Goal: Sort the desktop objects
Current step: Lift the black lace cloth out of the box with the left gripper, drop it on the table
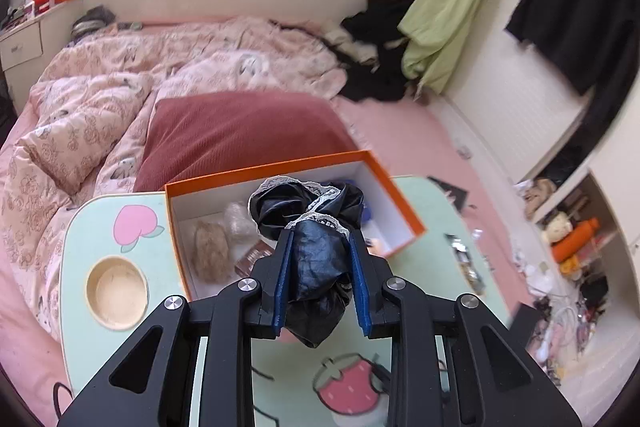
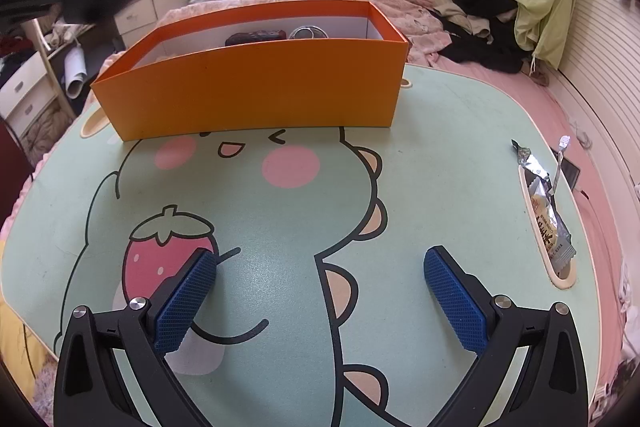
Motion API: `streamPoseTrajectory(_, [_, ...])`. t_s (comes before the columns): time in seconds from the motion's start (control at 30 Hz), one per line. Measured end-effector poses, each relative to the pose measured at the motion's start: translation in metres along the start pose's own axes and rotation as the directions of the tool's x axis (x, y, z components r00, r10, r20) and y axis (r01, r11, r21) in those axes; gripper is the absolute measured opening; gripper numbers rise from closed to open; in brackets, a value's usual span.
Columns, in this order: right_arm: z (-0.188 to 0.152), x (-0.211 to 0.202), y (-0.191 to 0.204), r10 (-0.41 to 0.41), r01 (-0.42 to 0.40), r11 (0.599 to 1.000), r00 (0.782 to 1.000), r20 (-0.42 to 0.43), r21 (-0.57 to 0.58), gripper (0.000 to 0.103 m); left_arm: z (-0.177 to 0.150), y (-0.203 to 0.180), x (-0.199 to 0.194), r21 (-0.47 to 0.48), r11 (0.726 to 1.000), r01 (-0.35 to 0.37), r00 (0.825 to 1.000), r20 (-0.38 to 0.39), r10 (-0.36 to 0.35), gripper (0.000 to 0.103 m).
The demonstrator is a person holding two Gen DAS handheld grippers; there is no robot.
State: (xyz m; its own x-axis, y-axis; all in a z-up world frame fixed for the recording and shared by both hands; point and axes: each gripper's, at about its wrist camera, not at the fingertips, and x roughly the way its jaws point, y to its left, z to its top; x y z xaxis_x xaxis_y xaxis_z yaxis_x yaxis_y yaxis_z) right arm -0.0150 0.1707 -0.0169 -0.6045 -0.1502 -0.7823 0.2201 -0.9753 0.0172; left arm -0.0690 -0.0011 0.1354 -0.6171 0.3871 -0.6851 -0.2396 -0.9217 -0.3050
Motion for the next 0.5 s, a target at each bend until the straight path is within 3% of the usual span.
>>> streamPoseTrajectory(0.1, [-0.002, 0.001, 0.001, -0.001, 0.001, 1.000, 1.000, 0.000, 0.000, 0.103, -0.026, -0.004, -0.007, 0.009, 1.000, 0.000, 1.000, 0.000, 0.000, 0.028])
streamPoseTrajectory(0.2, [-0.002, 0.001, 0.001, -0.001, 0.001, 1.000, 1.000, 0.001, 0.001, 0.103, -0.058, -0.001, 0.016, 0.001, 1.000, -0.017, 0.998, -0.062, 0.017, 0.029])
streamPoseTrajectory(0.3, [-0.003, 0.002, 0.002, -0.001, 0.001, 1.000, 1.000, 0.001, 0.001, 0.103, -0.074, 0.002, 0.034, -0.024, 0.999, -0.041, 0.997, -0.064, 0.040, 0.031])
streamPoseTrajectory(0.4, [-0.003, 0.002, 0.003, -0.002, 0.002, 1.000, 1.000, 0.001, 0.002, 0.103, -0.081, 0.006, 0.039, -0.052, 0.996, -0.071, 0.997, -0.046, 0.068, 0.048])
streamPoseTrajectory(0.5, [-0.004, 0.003, 0.003, -0.003, 0.003, 1.000, 1.000, 0.002, 0.002, 0.103, -0.089, 0.004, 0.024, -0.051, 0.995, -0.087, 0.996, 0.010, 0.088, 0.082])
